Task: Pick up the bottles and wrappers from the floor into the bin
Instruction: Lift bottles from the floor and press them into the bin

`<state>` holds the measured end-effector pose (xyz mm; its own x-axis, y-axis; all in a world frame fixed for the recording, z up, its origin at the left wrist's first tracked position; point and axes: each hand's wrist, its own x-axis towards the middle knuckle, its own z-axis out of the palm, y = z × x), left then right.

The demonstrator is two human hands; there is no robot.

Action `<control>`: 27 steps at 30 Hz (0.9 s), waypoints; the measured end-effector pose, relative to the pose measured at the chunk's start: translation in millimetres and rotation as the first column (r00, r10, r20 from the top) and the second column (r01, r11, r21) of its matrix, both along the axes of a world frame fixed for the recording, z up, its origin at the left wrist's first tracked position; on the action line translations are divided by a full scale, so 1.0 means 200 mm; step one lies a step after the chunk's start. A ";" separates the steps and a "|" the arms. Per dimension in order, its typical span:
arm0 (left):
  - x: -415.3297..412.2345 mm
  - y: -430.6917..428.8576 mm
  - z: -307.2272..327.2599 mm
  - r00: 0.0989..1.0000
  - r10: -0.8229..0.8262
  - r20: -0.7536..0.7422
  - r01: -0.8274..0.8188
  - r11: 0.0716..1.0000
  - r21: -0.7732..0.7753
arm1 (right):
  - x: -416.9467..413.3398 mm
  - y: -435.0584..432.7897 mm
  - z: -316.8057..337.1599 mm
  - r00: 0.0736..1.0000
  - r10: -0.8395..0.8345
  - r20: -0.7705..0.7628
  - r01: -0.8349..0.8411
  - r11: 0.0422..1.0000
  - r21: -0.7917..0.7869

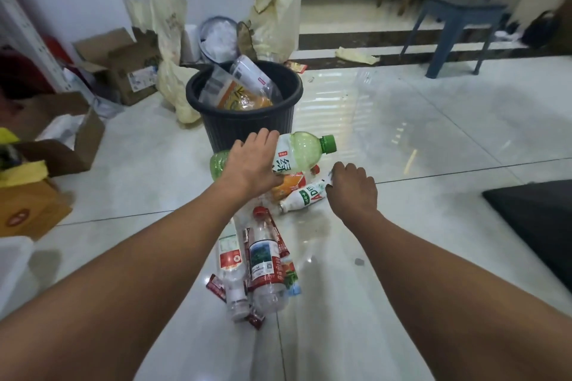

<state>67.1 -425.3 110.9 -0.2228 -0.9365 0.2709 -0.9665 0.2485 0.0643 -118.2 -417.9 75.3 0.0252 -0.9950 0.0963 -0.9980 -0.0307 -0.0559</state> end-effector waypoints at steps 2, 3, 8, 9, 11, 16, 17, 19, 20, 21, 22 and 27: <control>0.00 -0.03 0.08 1.000 0.010 -0.011 -0.010 1.000 -0.019 | 0.01 -0.04 0.10 1.000 0.003 0.004 -0.003 0.999 -0.036; 0.01 -0.04 0.12 1.000 0.016 -0.024 -0.017 0.999 -0.035 | 0.02 -0.07 0.15 1.000 0.008 0.015 -0.007 0.998 -0.060; 0.05 -0.15 0.35 0.999 0.027 -0.030 -0.029 0.995 -0.097 | 0.09 -0.18 0.40 0.998 0.038 0.045 -0.030 0.988 -0.150; 0.06 -0.17 0.39 0.999 0.032 -0.008 -0.033 0.993 -0.110 | 0.11 -0.20 0.44 0.998 0.038 0.055 -0.029 0.987 -0.160; 0.09 -0.22 0.47 0.998 0.060 0.002 -0.059 0.989 -0.133 | 0.15 -0.24 0.50 0.997 0.046 0.069 -0.033 0.983 -0.180; 0.17 -0.34 0.63 0.994 0.101 0.035 -0.095 0.985 -0.144 | 0.25 -0.36 0.64 0.993 0.057 0.105 -0.034 0.977 -0.212; 0.18 -0.36 0.65 0.993 0.109 0.052 -0.101 0.985 -0.140 | 0.26 -0.38 0.66 0.992 0.058 0.114 -0.032 0.976 -0.216; 0.20 -0.42 0.70 0.987 0.123 0.100 -0.109 0.984 -0.141 | 0.28 -0.44 0.72 0.989 0.055 0.137 -0.023 0.974 -0.224; 0.22 -0.45 0.72 0.983 0.133 0.124 -0.115 0.983 -0.144 | 0.29 -0.47 0.74 0.988 0.051 0.144 -0.016 0.973 -0.228; 0.23 -0.48 0.74 0.979 0.142 0.144 -0.121 0.982 -0.145 | 0.30 -0.50 0.76 0.988 0.043 0.149 -0.007 0.972 -0.233; 0.25 -0.51 0.75 0.975 0.153 0.159 -0.131 0.982 -0.139 | 0.31 -0.53 0.77 0.988 0.030 0.152 0.007 0.971 -0.238; 0.33 -0.66 0.75 0.954 0.225 0.198 -0.215 0.974 -0.071 | 0.35 -0.66 0.80 0.992 0.017 0.126 0.016 0.966 -0.259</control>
<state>133.8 -558.2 261.1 -0.0682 -0.9554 0.2874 -0.9888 0.0265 -0.1467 -47.8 -549.6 234.7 -0.0030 -0.9355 0.3534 -0.9834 -0.0615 -0.1710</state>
